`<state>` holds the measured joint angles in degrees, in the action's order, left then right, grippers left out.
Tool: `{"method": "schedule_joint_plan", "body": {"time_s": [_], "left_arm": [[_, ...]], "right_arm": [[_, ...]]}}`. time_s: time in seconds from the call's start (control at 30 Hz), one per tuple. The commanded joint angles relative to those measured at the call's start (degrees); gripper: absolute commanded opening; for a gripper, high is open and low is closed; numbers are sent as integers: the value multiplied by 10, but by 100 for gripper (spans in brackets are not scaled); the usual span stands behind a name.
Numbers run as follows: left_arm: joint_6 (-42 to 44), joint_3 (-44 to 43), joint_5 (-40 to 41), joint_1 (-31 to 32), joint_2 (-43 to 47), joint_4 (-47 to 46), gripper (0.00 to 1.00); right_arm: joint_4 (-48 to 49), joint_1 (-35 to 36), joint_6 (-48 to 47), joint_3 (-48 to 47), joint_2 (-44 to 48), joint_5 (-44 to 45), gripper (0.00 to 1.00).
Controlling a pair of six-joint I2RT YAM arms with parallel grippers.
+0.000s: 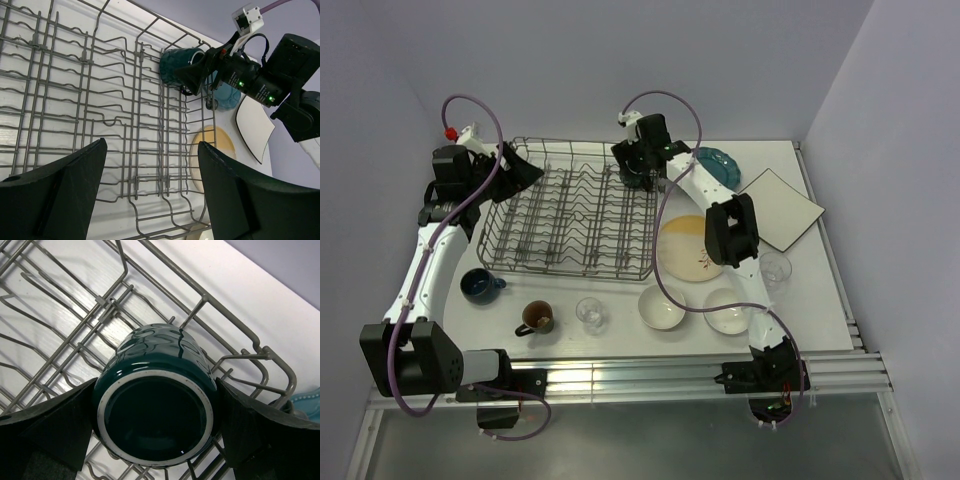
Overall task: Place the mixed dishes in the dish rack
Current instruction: Place the cup upside down on the dish rack
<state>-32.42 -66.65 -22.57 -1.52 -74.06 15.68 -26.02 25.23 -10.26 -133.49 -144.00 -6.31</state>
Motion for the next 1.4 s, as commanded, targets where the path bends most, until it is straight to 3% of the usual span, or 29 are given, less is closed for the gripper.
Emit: {"method": "schedule_joint_plan", "body": {"time_s": [0.0, 0.3, 0.43, 0.7, 0.83, 1.37], "left_arm": [[-5, 6, 1, 0, 16, -28, 80], [-4, -1, -5, 1, 1, -31, 80], [-4, -1, -8, 0, -1, -35, 80], [-6, 2, -12, 1, -4, -38, 80], [-7, 1, -13, 0, -5, -39, 80], [-17, -1, -27, 0, -13, -46, 80]], "right_arm": [[58, -5, -11, -39, 7, 16, 17], [63, -7, -11, -36, 4, 25, 32], [68, -7, -12, -35, 3, 33, 46], [75, -10, -10, -34, 1, 36, 61], [77, -11, -8, -35, 2, 35, 73], [86, -18, -6, -40, 1, 25, 95]]}}
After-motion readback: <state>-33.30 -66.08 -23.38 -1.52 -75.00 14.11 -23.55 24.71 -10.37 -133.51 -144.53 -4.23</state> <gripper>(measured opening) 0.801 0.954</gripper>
